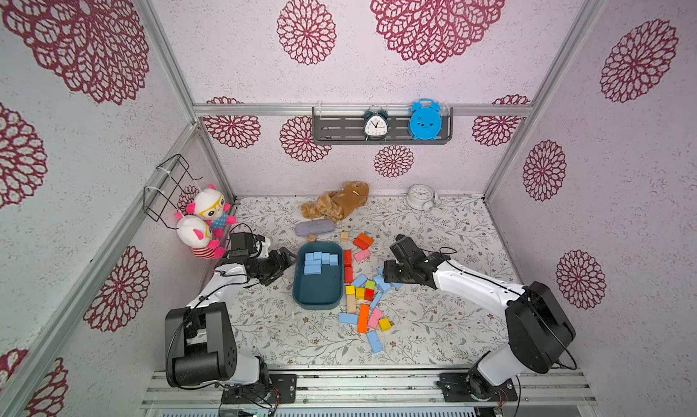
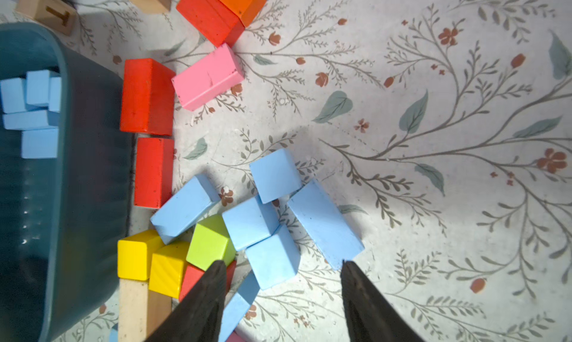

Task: Pick out the blue building blocks
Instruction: Adjust the storage box at the center of the board, then pick up the building block from the center of the board.

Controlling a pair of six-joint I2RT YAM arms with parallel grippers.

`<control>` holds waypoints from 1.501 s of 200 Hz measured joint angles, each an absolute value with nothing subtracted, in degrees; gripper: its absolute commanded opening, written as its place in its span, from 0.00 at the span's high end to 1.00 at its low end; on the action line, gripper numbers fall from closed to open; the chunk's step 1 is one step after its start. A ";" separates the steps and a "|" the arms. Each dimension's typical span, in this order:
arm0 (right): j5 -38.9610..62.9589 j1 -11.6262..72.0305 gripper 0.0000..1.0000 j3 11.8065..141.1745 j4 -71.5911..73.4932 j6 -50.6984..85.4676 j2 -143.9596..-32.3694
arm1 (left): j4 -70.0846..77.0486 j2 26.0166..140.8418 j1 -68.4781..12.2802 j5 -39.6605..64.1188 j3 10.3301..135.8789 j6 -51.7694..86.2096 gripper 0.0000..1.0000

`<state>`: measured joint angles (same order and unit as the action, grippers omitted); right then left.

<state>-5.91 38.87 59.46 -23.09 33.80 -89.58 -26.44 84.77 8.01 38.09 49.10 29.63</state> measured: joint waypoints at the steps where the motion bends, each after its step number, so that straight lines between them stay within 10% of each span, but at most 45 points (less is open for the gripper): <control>1: -5.91 38.85 0.38 59.53 -23.24 33.67 -89.65 | -26.48 84.90 7.99 38.28 49.10 29.63 0.10; 203: -6.04 36.25 0.39 80.47 -33.58 23.92 -111.35 | -23.18 79.35 7.60 43.13 44.95 31.53 0.05; 300: -3.66 35.44 0.74 83.85 -34.35 23.07 -116.57 | -23.16 79.29 7.66 41.98 44.93 30.00 0.05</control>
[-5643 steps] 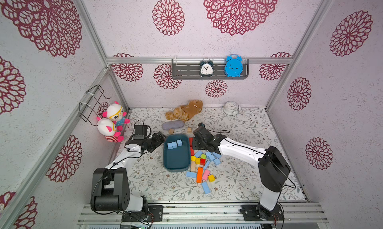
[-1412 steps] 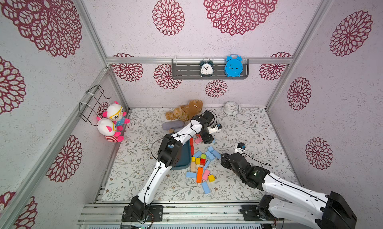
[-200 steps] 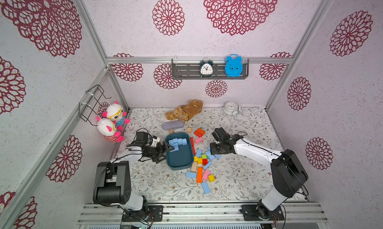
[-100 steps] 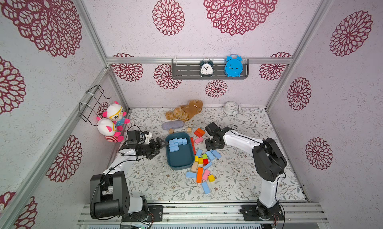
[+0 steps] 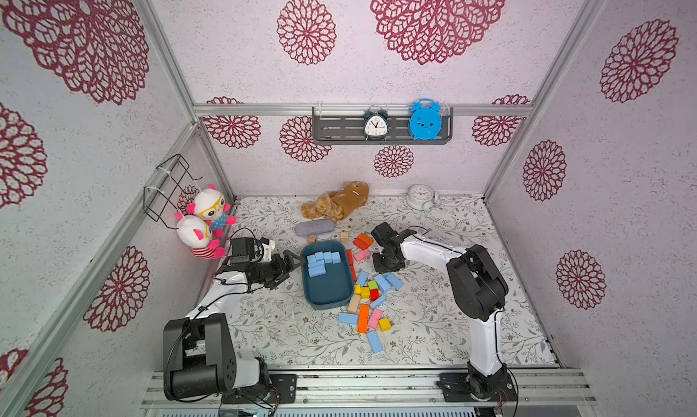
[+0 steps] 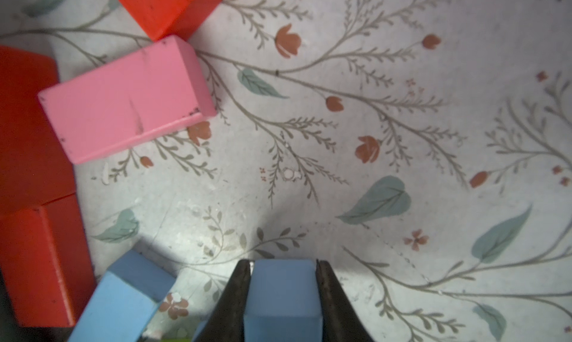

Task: Pick out the blue building blocks
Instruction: Pick up the building block from the center of the board, then place the building block in the storage box.

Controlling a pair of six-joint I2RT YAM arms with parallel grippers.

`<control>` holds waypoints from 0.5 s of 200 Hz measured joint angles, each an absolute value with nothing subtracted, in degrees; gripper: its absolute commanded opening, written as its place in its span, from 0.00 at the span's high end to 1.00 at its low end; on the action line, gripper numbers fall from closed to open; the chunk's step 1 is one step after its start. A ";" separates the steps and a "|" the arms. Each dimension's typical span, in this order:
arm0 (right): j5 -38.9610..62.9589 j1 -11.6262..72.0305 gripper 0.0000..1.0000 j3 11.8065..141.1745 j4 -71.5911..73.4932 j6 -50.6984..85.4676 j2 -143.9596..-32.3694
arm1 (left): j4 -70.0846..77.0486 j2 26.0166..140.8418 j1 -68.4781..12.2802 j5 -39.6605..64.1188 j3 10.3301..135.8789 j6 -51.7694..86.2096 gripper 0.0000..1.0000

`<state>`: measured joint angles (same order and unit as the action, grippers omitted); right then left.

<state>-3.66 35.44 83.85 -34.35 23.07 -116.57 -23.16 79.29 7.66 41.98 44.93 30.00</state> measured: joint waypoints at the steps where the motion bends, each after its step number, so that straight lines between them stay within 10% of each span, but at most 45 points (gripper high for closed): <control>1: -3.66 35.44 0.74 83.85 -34.39 23.07 -116.57 | -23.16 79.31 7.66 41.98 44.93 29.98 0.05; 100: -5.69 49.32 0.73 100.77 -34.41 28.60 -114.30 | -24.01 79.09 11.35 36.10 45.50 28.71 0.03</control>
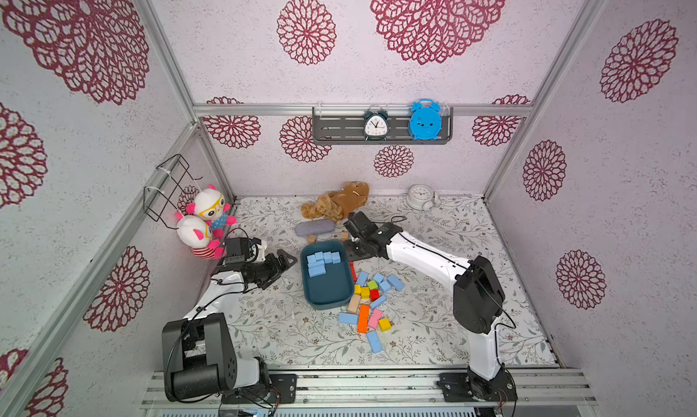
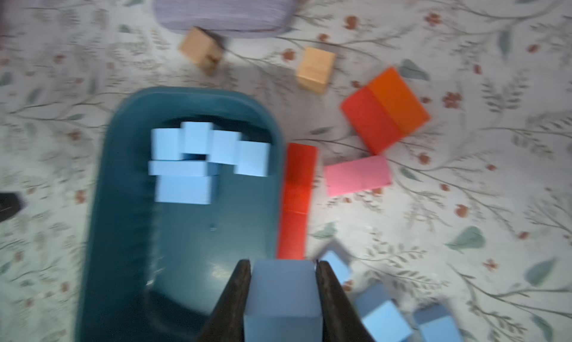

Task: Pick out the blue building blocks
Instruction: Place the building block in the storage box.

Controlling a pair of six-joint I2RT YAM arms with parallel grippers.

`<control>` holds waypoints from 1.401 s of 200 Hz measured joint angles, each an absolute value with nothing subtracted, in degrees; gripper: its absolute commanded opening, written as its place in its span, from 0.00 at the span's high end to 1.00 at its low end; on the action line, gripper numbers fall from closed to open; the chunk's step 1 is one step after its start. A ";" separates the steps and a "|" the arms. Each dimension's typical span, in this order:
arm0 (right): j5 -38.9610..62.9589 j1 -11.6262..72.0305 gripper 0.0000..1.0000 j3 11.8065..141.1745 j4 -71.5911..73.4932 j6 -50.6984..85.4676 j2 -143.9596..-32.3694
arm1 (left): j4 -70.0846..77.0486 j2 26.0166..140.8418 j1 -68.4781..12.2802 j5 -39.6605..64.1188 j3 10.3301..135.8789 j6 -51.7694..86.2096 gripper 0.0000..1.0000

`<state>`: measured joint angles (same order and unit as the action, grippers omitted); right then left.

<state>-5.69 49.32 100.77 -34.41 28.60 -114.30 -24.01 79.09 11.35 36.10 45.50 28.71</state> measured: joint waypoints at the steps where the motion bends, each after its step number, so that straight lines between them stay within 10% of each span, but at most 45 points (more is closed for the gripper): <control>1: -5.69 49.47 0.73 100.92 -34.30 28.62 -114.37 | -23.99 79.07 11.46 36.01 45.50 28.71 0.03; 280: 4.71 55.94 0.52 98.72 -14.13 47.29 -128.77 | -23.22 79.24 15.31 39.33 45.50 28.93 0.04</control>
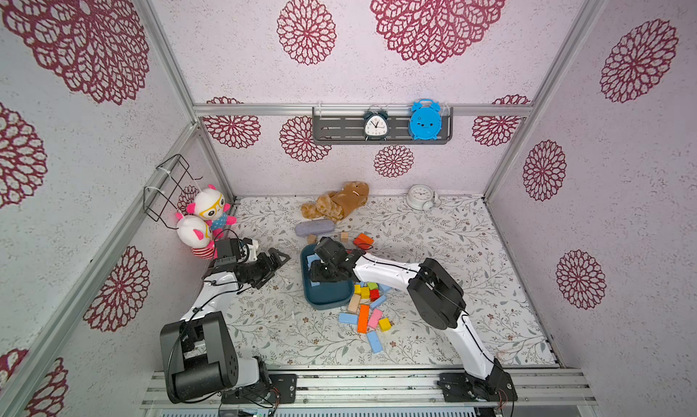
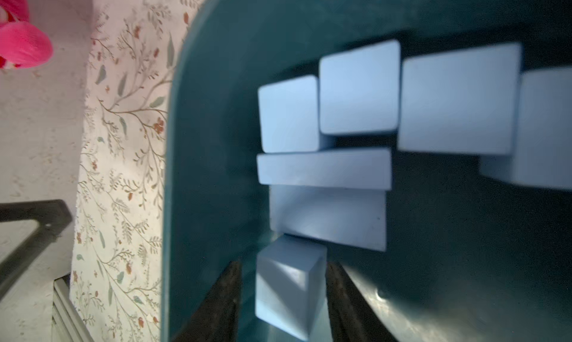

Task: Pick out the blue building blocks
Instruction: Place the building block in the storage box.

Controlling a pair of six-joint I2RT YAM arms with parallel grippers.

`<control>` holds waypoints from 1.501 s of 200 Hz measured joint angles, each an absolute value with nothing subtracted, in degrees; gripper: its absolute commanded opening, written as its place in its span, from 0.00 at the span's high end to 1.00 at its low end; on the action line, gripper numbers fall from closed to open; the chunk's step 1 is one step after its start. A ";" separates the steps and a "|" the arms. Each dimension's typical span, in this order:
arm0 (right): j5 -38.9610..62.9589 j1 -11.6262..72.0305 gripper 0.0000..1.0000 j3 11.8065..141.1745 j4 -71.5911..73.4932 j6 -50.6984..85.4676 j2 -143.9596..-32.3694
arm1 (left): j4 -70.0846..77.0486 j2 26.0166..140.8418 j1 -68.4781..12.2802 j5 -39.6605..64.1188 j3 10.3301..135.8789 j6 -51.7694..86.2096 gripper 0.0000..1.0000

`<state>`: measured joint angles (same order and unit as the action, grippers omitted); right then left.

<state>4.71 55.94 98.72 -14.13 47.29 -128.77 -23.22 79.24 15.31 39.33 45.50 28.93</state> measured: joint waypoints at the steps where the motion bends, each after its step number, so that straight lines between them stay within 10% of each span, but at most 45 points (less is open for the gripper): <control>1: 4.71 55.94 0.52 98.50 -14.11 47.31 -128.68 | -23.22 79.24 15.31 39.33 45.50 28.93 0.04; 218: 8.62 55.31 0.44 93.62 -7.79 47.53 -126.30 | -21.54 79.24 15.27 43.99 45.45 28.75 0.05; 300: 1.45 50.83 0.45 72.97 -8.97 44.58 -101.47 | -21.47 79.24 4.21 46.85 47.72 24.49 0.06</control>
<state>1.45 50.83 72.97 -8.97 44.58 -101.47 -21.47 79.24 4.21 46.85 47.72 24.49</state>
